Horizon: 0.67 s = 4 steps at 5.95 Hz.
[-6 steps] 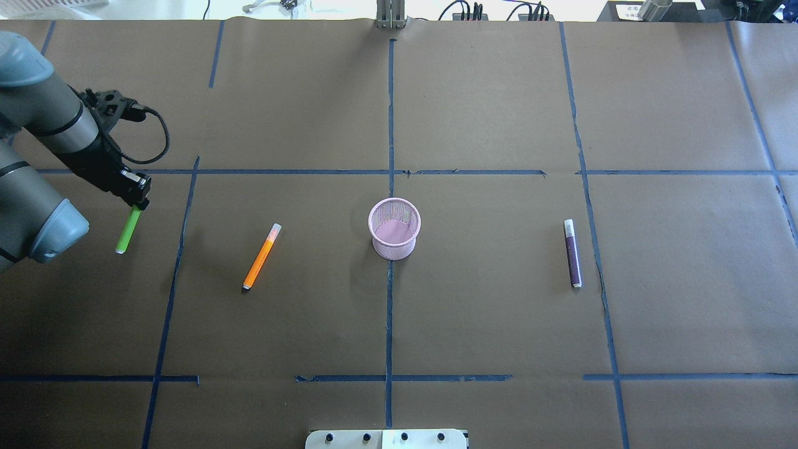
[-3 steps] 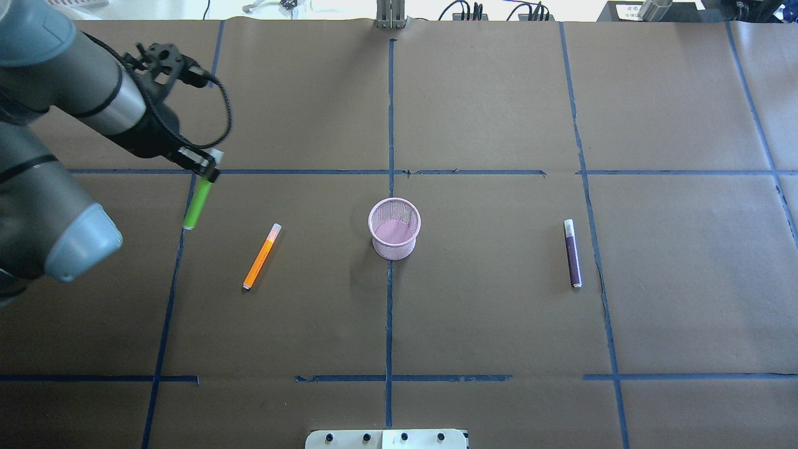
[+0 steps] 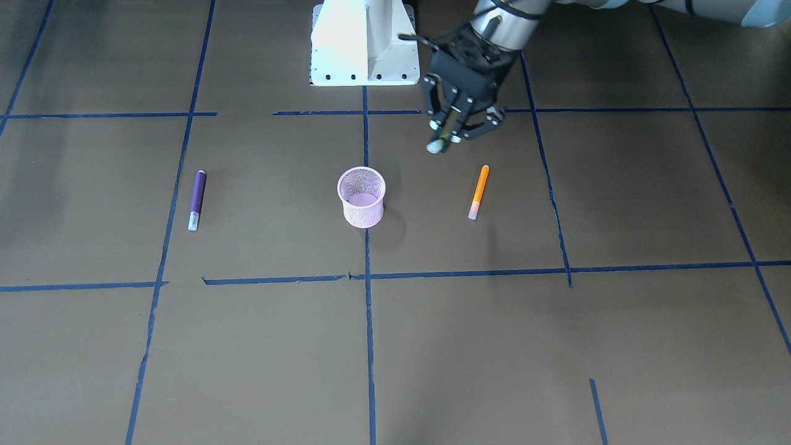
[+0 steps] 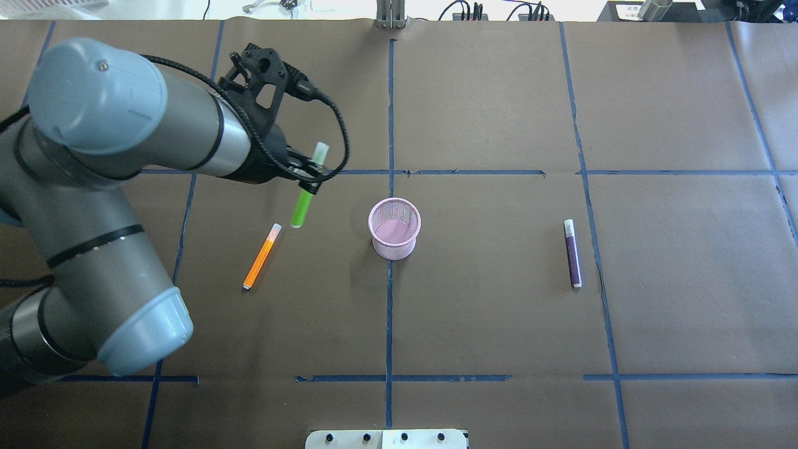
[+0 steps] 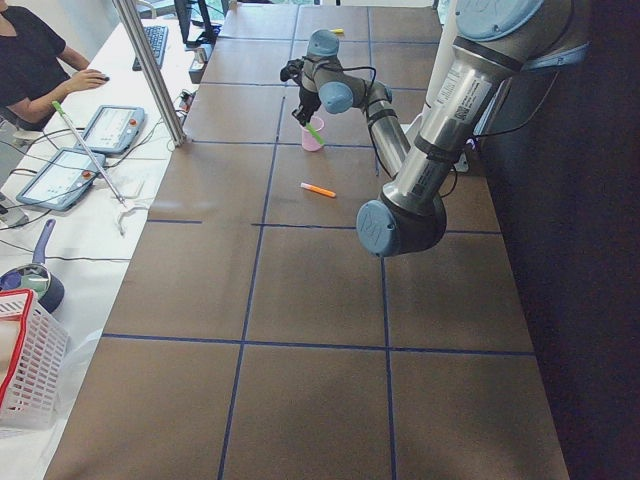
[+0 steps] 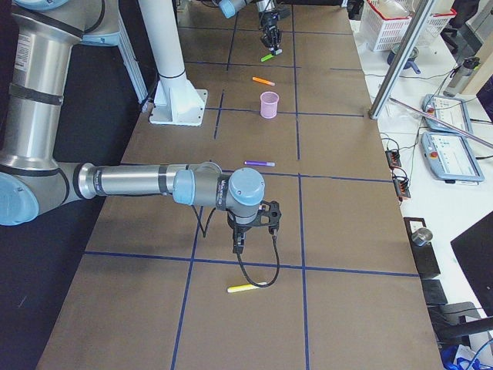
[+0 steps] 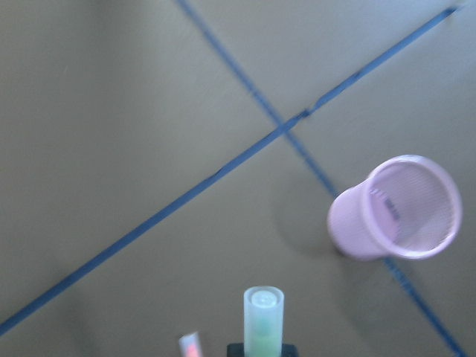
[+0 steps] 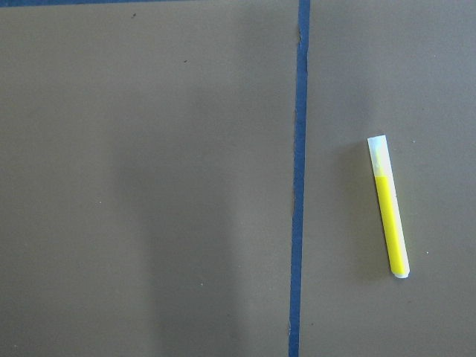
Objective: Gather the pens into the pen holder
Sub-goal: 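Lift the green highlighter with the left gripper and carry it to the pink cup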
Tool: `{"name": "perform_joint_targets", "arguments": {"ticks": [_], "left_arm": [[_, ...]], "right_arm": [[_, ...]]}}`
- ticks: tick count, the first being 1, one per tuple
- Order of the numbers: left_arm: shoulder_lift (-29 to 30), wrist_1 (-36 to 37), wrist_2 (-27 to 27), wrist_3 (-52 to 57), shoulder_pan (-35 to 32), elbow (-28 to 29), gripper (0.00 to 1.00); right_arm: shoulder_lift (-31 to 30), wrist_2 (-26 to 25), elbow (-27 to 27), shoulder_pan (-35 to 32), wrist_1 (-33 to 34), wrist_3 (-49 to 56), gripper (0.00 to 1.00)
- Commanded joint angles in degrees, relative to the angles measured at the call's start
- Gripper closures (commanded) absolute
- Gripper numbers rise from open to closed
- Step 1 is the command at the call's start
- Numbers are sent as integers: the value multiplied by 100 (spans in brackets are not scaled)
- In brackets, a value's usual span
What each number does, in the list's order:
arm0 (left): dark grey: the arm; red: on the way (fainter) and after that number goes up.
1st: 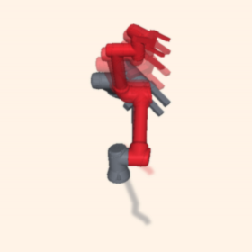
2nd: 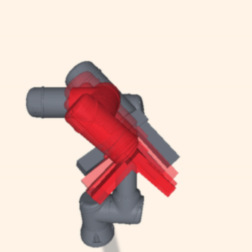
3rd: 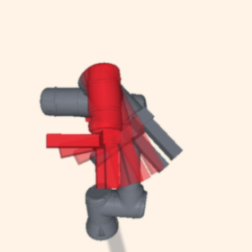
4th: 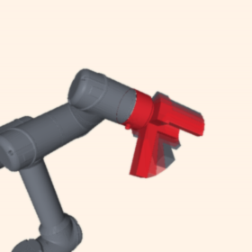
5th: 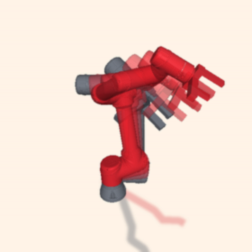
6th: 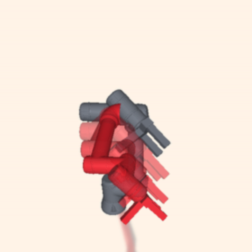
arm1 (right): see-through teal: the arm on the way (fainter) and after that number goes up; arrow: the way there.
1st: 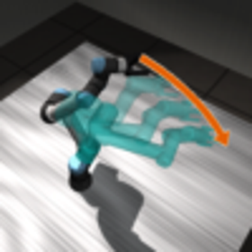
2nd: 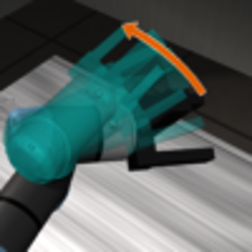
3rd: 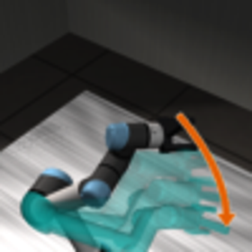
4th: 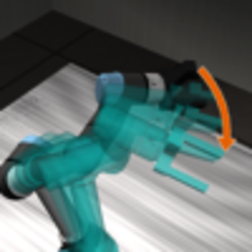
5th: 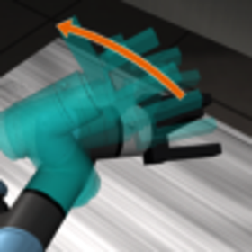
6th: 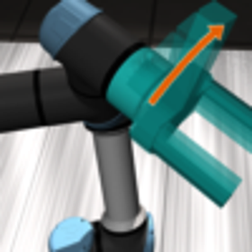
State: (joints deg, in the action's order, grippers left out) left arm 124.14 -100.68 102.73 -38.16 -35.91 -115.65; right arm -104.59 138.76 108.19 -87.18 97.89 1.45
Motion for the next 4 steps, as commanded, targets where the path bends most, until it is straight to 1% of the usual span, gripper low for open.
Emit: {"name": "perform_joint_targets", "arguments": {"ticks": [1, 2, 3, 4], "left_arm": [[110, -1186, -2024, -297, 844, 164, 100], [76, -1478, -3160, -306, 1380, 444, 100], [67, -2133, -3876, -315, 1690, 1004, 98], [75, -2923, -4136, -324, 1806, 1540, 96]], "right_arm": [[0, -15, -8, 51, 2, -4, 0], [0, -15, -8, 78, 2, -13, 0], [0, -15, -8, 95, 2, -39, 0], [0, -15, -35, 130, 2, -48, 0]]}}
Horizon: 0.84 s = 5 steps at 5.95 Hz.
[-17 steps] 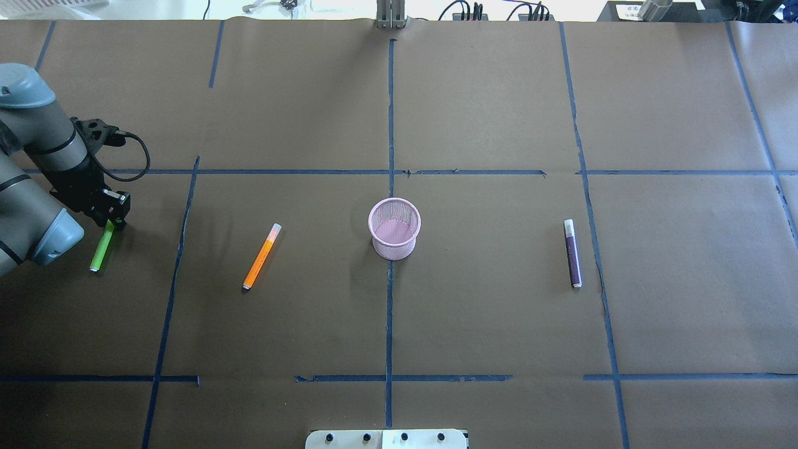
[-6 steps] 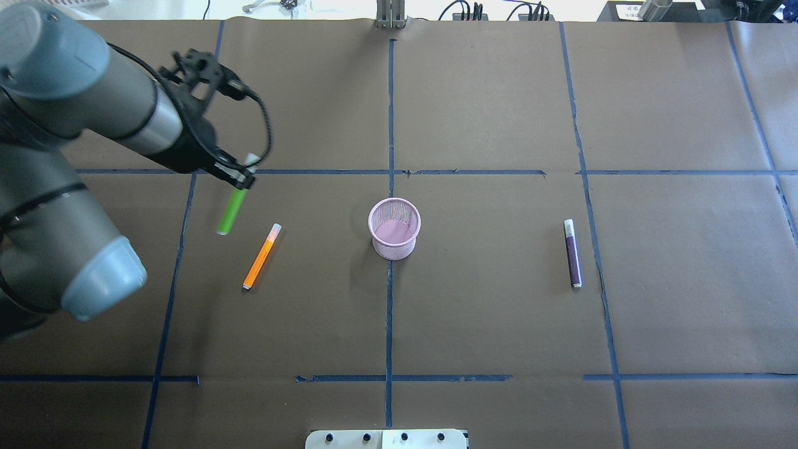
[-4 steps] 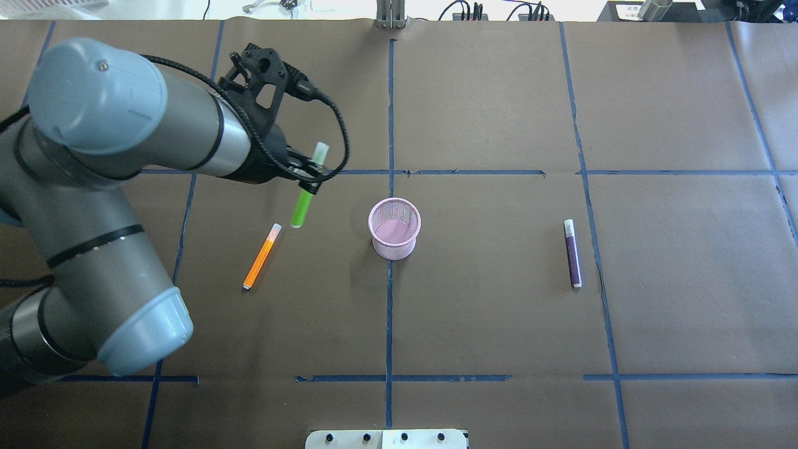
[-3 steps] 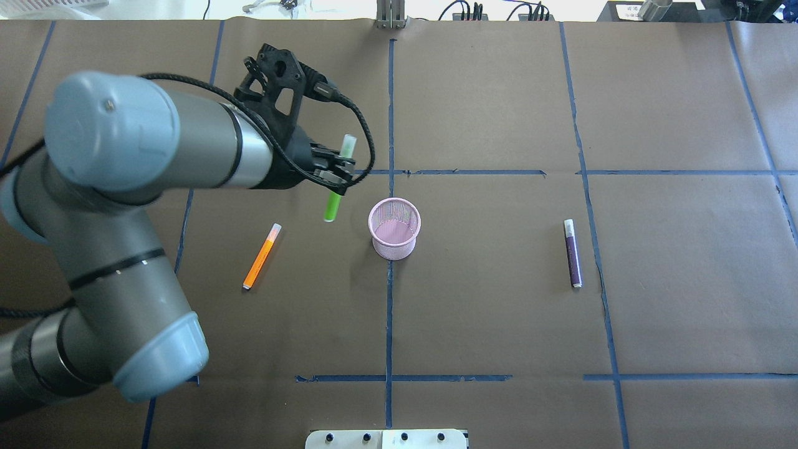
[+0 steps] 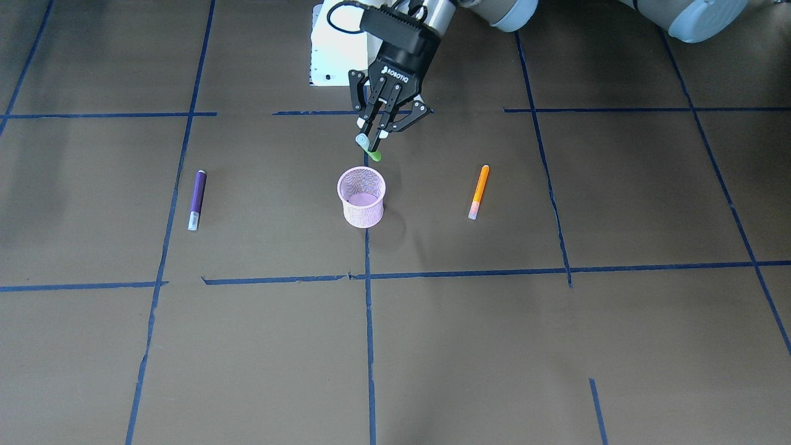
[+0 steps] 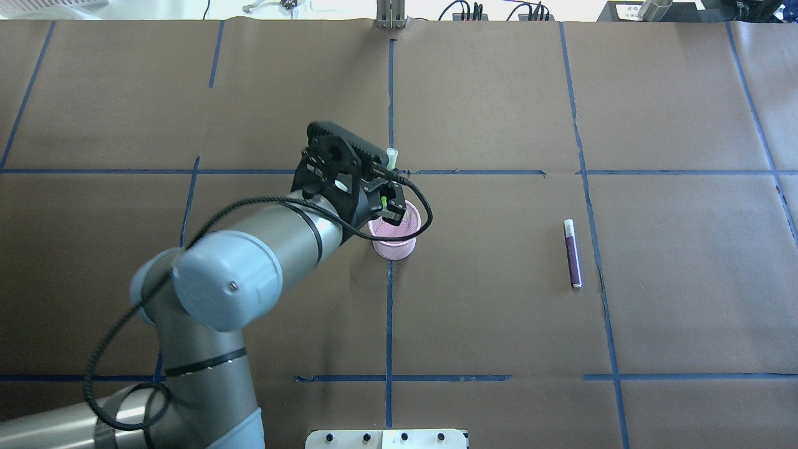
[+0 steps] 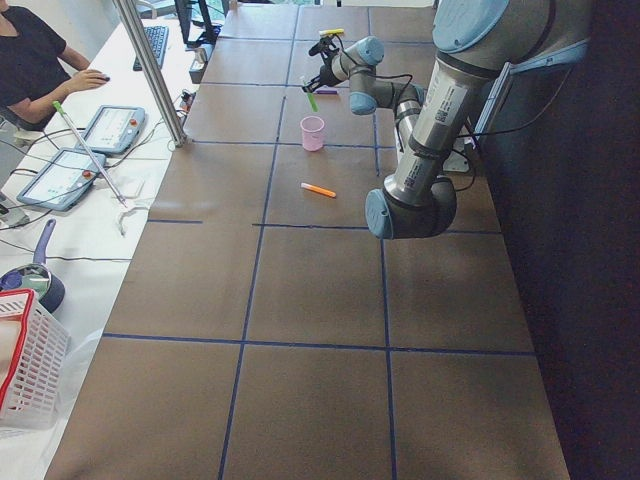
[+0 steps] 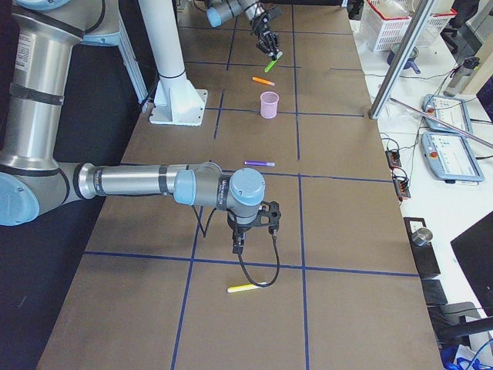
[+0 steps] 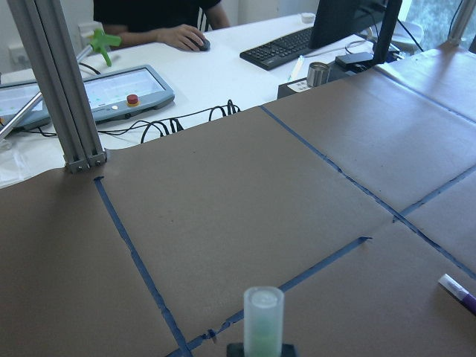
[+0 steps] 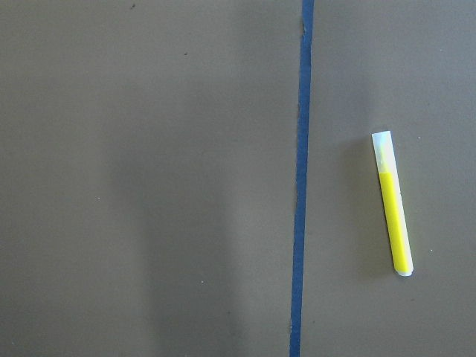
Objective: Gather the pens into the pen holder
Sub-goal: 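Lower the green highlighter into the pink cup and open the left gripper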
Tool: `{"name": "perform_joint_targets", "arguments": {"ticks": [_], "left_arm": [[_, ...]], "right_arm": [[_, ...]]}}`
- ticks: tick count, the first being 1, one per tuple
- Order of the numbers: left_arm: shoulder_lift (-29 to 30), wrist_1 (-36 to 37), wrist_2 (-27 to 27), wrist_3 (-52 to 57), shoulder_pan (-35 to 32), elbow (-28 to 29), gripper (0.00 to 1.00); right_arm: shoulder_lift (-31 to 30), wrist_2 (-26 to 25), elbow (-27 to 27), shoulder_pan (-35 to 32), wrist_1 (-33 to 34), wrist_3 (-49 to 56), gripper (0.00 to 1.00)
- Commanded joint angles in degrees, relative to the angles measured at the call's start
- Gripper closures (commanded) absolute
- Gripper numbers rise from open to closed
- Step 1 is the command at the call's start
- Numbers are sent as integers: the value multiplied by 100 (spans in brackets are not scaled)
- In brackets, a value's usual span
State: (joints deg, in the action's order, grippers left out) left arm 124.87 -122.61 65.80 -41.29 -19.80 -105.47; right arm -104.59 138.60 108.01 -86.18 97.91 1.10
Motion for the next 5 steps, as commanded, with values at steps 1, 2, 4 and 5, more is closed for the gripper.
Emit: {"name": "perform_joint_targets", "arguments": {"ticks": [1, 2, 4, 5], "left_arm": [[19, -964, -445, -2, 196, 684, 95], [2, -967, -445, -1, 204, 712, 81], [-24, -976, -445, -2, 248, 747, 4], [-16, -984, -445, -45, 318, 773, 1]], "right_arm": [[0, 9, -35, 49, -9, -13, 0], [0, 9, -26, 49, -9, -22, 0], [26, 18, -35, 75, -9, -31, 0], [52, 26, -17, 84, -17, -31, 0]]}}
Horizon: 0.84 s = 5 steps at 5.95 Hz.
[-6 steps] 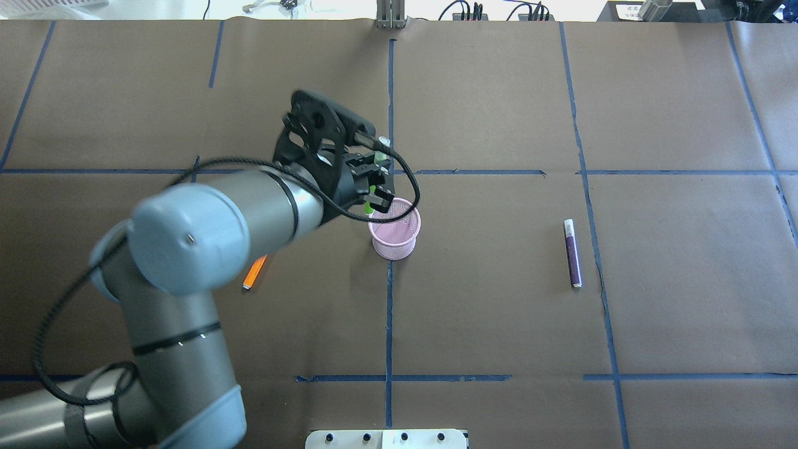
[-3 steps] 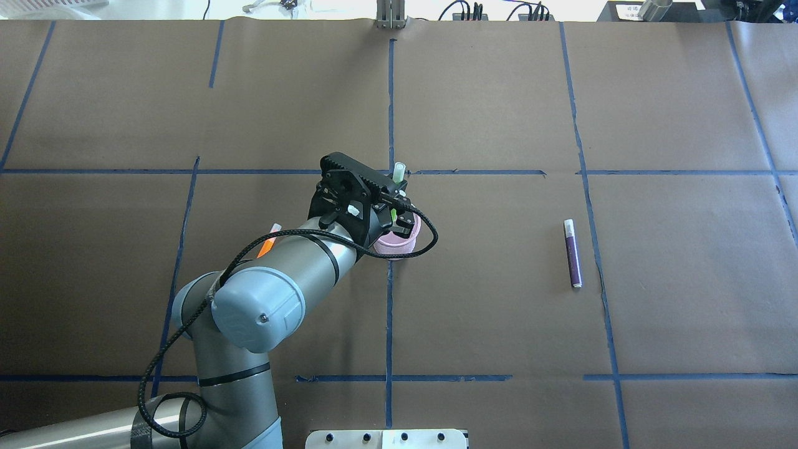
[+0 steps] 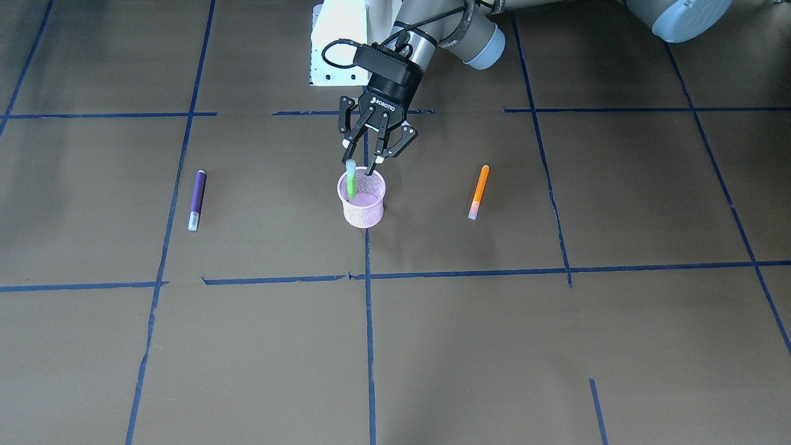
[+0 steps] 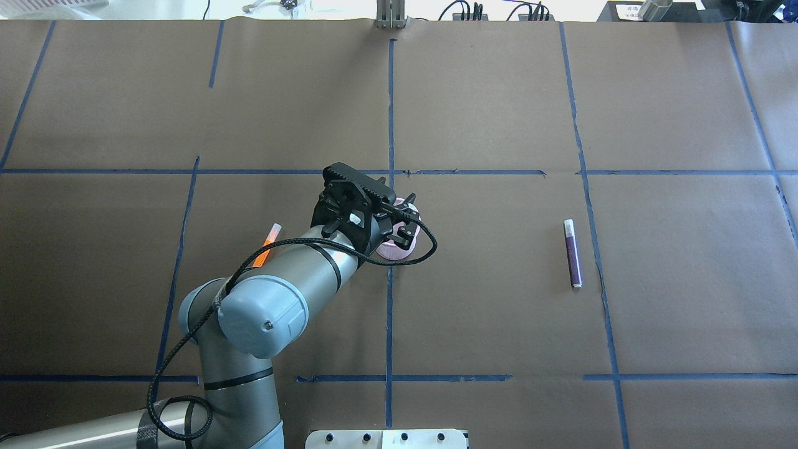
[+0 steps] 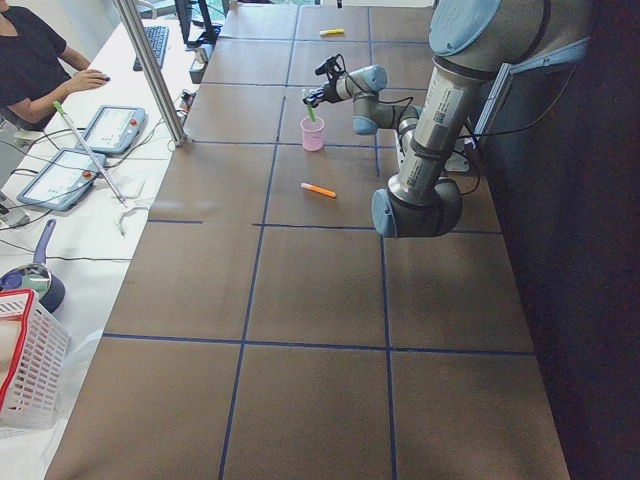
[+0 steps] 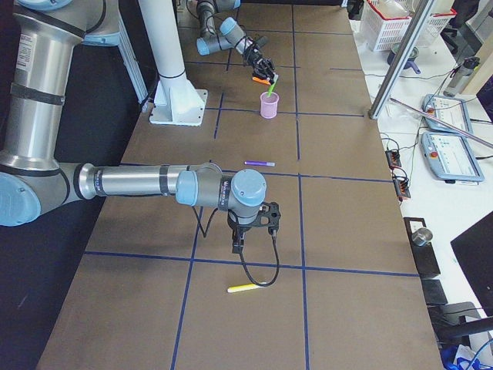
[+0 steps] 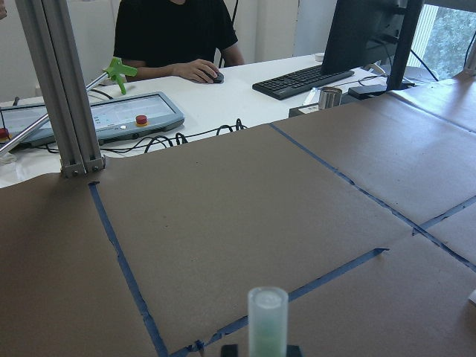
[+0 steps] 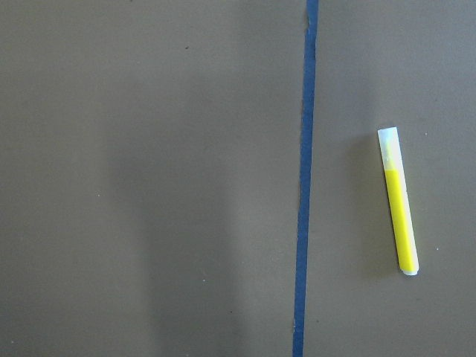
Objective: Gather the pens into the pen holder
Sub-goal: 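Lower the green highlighter into the pink cup and open the left gripper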
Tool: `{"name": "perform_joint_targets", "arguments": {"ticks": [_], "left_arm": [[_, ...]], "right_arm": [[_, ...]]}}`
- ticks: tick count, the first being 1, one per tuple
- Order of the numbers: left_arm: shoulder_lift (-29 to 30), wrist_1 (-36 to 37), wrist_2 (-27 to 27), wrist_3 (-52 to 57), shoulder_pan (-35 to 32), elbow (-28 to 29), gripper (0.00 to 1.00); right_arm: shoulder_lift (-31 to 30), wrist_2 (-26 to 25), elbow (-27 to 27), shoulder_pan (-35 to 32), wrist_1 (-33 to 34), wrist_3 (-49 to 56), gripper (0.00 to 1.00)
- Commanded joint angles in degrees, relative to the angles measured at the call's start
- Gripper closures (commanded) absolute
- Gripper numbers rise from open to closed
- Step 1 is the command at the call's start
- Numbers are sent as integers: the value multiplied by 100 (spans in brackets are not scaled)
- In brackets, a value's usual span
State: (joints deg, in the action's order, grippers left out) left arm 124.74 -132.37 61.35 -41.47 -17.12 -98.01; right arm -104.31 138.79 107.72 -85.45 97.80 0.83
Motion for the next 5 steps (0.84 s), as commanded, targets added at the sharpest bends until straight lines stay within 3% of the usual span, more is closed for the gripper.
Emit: {"name": "perform_joint_targets", "arguments": {"ticks": [1, 2, 3, 4, 5], "left_arm": [[15, 0, -1, -341, 68, -42, 0], [15, -8, -1, -901, -1, -278, 1], [15, 18, 26, -1681, -89, -506, 0], [15, 18, 61, -2011, -133, -552, 1], [-37, 27, 61, -2032, -186, -605, 0]], "right_arm": [[24, -9, -5, 11, -6, 5, 0], [24, -36, -40, 11, -15, 5, 0], [137, -192, -528, 11, -502, -4, 0], [626, -194, -1446, 19, -1177, -300, 2], [900, -542, -1656, 298, -1210, -555, 3]]}}
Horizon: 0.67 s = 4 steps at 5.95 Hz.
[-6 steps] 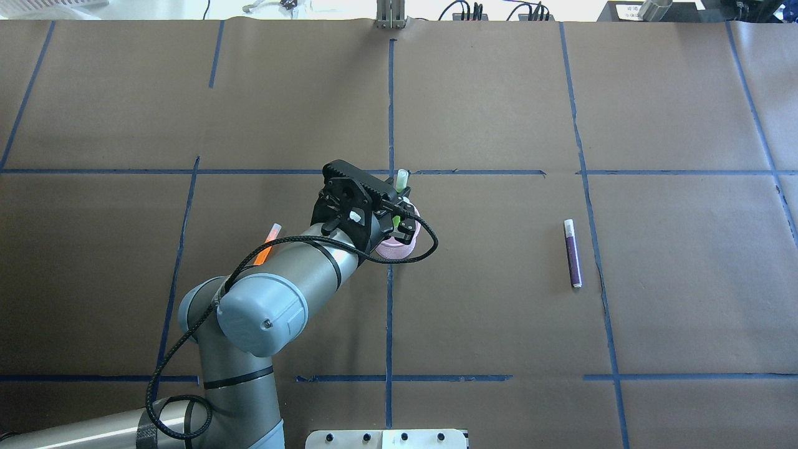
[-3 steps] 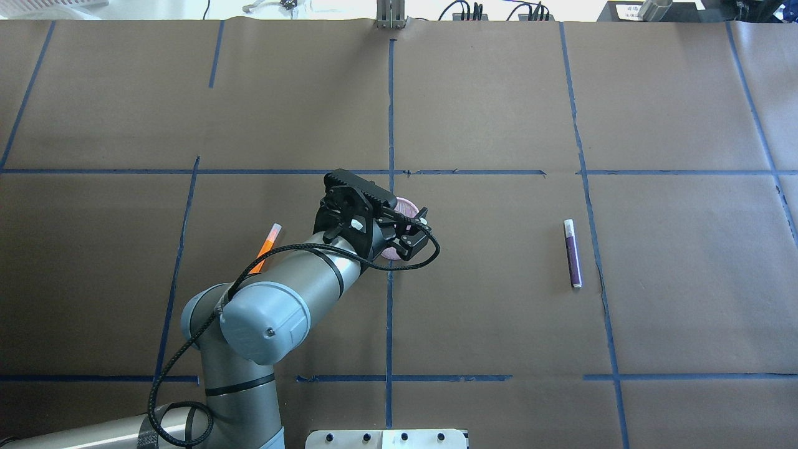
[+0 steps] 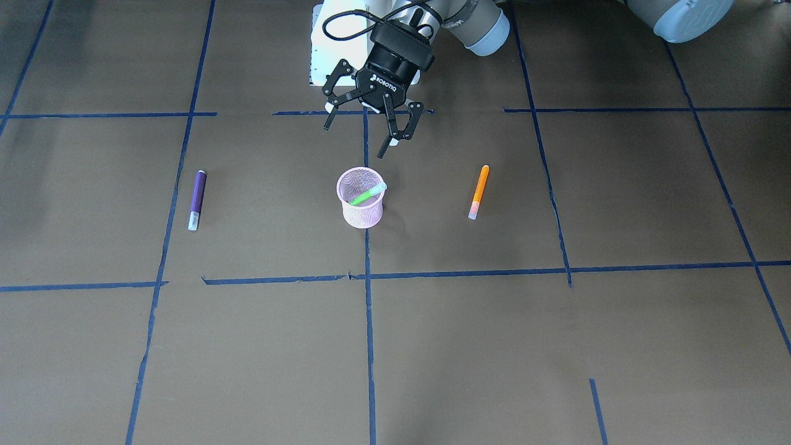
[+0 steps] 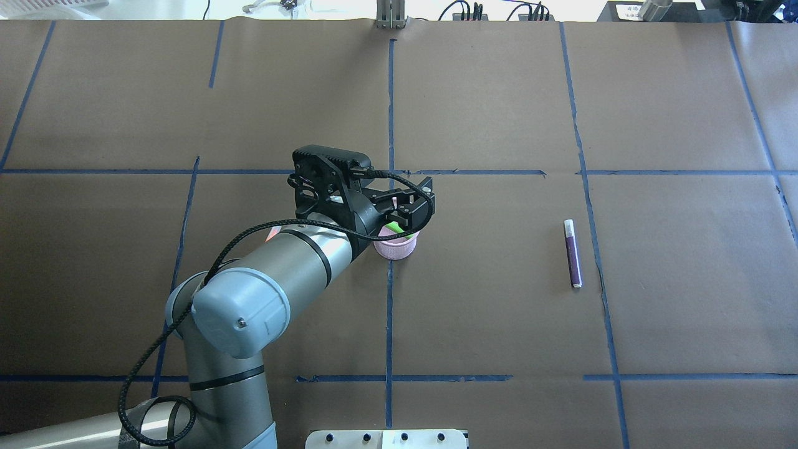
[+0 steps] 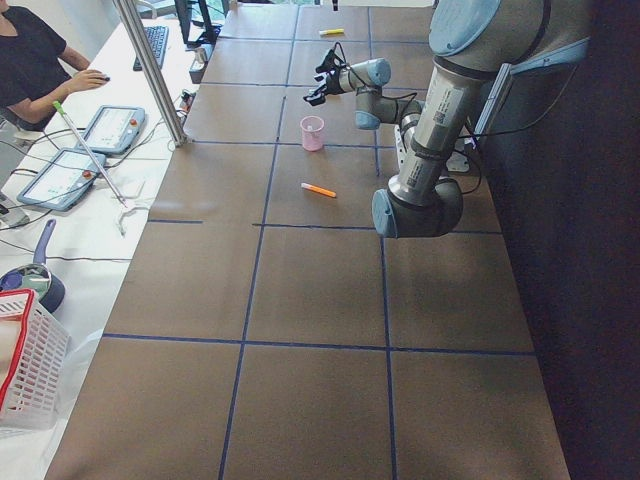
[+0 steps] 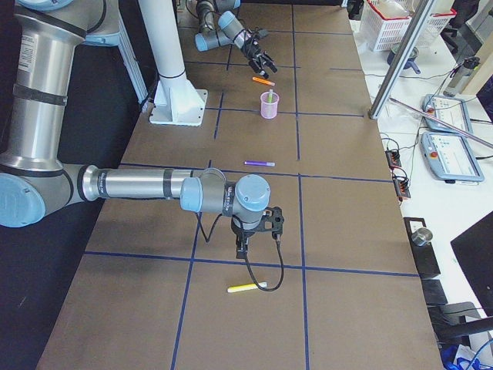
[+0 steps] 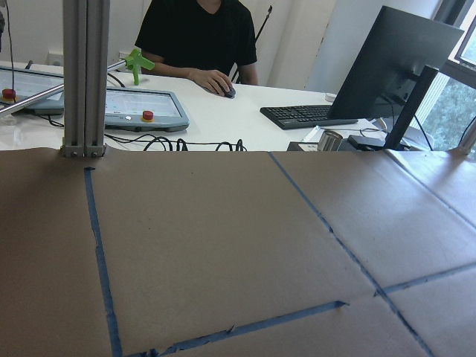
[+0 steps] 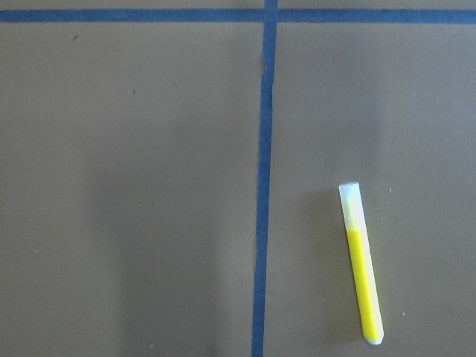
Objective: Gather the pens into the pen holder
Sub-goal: 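Lower the green highlighter into the pink cup and open the left gripper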
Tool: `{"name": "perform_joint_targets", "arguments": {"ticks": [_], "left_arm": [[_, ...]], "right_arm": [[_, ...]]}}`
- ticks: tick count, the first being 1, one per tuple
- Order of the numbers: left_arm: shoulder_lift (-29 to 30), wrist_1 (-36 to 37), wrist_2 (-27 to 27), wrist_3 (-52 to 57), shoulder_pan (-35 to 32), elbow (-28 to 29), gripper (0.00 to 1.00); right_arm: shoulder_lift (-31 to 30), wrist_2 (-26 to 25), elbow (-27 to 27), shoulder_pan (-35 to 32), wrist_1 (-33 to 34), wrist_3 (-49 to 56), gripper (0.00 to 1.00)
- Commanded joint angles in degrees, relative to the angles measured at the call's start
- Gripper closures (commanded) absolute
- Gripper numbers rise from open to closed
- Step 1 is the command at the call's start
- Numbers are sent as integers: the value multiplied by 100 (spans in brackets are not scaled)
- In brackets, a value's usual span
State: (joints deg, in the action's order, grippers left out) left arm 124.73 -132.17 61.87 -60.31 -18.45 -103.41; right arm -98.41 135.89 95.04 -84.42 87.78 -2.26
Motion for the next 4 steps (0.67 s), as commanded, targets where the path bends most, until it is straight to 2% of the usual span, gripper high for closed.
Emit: {"name": "perform_joint_targets", "arguments": {"ticks": [1, 2, 3, 4], "left_arm": [[-150, 25, 10, -270, -106, -73, 0], [-238, 25, 10, -297, -115, -74, 0], [-256, 60, 1, -306, -106, -65, 0], [-247, 78, 1, -315, -97, -65, 0]], "right_arm": [[557, -534, -633, 477, -200, -257, 6], [812, -476, -1280, 479, -217, -153, 2], [936, -336, -1556, 479, -322, -178, 0], [911, -378, -1567, 479, -332, -265, 0]]}}
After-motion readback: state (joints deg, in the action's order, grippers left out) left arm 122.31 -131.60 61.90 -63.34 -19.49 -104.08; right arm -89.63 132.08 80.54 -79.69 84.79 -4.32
